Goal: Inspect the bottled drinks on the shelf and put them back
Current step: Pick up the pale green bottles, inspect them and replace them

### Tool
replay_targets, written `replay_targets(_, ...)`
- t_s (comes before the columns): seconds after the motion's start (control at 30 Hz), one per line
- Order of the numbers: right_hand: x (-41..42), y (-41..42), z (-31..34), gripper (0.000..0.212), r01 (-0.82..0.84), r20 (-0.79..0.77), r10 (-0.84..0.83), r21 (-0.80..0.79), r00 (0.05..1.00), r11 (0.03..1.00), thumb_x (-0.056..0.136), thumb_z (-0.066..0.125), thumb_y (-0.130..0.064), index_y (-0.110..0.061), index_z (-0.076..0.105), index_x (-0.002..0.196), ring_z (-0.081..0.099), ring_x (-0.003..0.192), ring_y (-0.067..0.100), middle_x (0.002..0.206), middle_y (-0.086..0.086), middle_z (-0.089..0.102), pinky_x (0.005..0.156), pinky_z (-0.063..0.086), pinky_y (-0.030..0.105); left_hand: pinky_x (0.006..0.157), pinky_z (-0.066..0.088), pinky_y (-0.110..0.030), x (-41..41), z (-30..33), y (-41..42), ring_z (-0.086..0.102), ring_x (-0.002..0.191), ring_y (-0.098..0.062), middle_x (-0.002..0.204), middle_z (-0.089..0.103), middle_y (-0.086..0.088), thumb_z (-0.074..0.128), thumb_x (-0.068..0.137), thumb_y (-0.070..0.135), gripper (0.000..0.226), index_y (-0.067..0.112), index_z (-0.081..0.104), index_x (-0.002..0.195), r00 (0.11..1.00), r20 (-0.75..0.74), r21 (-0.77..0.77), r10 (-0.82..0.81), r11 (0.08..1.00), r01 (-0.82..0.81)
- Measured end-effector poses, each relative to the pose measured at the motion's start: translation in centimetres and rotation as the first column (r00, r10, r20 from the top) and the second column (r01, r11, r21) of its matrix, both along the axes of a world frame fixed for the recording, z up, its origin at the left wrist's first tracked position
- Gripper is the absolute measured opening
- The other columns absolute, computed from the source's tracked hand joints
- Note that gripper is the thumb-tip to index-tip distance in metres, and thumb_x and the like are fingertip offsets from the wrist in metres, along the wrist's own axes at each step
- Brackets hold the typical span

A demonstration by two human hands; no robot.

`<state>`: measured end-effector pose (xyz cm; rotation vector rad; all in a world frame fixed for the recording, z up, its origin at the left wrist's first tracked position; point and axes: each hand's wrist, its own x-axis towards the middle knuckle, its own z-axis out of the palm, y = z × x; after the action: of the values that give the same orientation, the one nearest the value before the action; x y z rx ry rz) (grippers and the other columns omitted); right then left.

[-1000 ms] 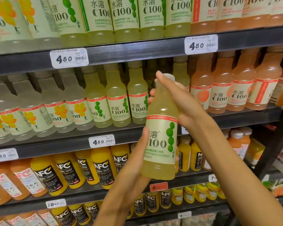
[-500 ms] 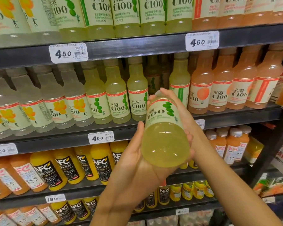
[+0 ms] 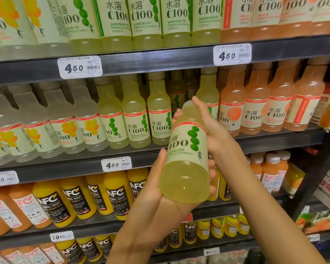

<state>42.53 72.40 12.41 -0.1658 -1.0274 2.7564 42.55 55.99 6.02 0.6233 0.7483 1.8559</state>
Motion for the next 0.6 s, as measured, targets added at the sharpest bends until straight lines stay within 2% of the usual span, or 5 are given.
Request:
replay_targets(0.1,0.0,0.0,1.3,0.036,0.081,-0.157,-0.076,0.027,0.985,0.996,0.093,0.053,-0.047,-0.011,0.051,0.091,0.06,0.057,0.014,0.066,0.003,0.058,0.06,0.056,0.026,0.092,0.05,-0.04,-0.5,-0.8,0.3,0.06,0.11,-0.031,0.132,0.054,-0.025,0.044,0.096,0.051,0.063,0.003,0.049,0.136,0.995,-0.09,0.067,-0.033,0.997,0.039)
replay_targets(0.23,0.8,-0.2,2.7,0.035,0.189,-0.384,-0.061,0.304,0.921,0.934,0.096,0.046,-0.046,-0.013,0.048,0.105,0.062,0.06,0.015,0.069,0.002,0.061,0.063,0.055,0.03,0.1,0.048,-0.044,-2.2,-1.1,0.4,0.058,0.118,-0.032,0.127,0.061,-0.018,0.041,0.086,0.065,0.076,0.01,0.046,0.139,0.921,-0.34,-0.085,0.19,0.969,-0.231)
replay_targets(0.37,1.8,-1.4,3.0,0.034,0.343,-0.448,-0.085,0.533,0.89,0.774,0.093,0.046,-0.041,-0.012,0.05,0.109,0.065,0.068,0.017,0.074,0.002,0.065,0.062,0.054,0.03,0.084,0.055,-0.029,-2.4,-1.6,0.3,0.066,0.107,-0.019,0.114,0.071,0.0,0.074,0.058,0.071,0.077,0.031,0.058,0.121,0.74,-0.652,-0.105,0.164,0.947,-0.302)
replay_targets(0.43,2.2,-1.8,2.9,0.031,0.4,-0.46,-0.094,0.632,0.883,0.664,0.093,0.045,-0.037,-0.013,0.053,0.111,0.067,0.078,0.017,0.082,0.002,0.066,0.067,0.055,0.028,0.076,0.055,-0.019,-2.2,-1.8,0.4,0.069,0.099,-0.013,0.108,0.073,0.005,0.08,0.062,0.05,0.052,0.038,0.063,0.109,0.688,-0.698,-0.056,0.199,0.942,-0.33)
replay_targets(0.6,3.7,-2.3,2.0,0.035,0.415,-0.445,-0.001,0.835,0.896,0.36,0.088,0.061,-0.023,-0.023,0.049,0.121,0.065,0.101,0.018,0.108,0.002,0.064,0.085,0.056,0.032,0.074,0.054,-0.016,-2.4,-2.9,1.3,0.069,0.096,-0.01,0.104,0.072,0.008,0.082,0.059,0.031,0.059,0.029,0.056,0.112,0.577,-0.738,0.075,0.35,0.893,-0.445)
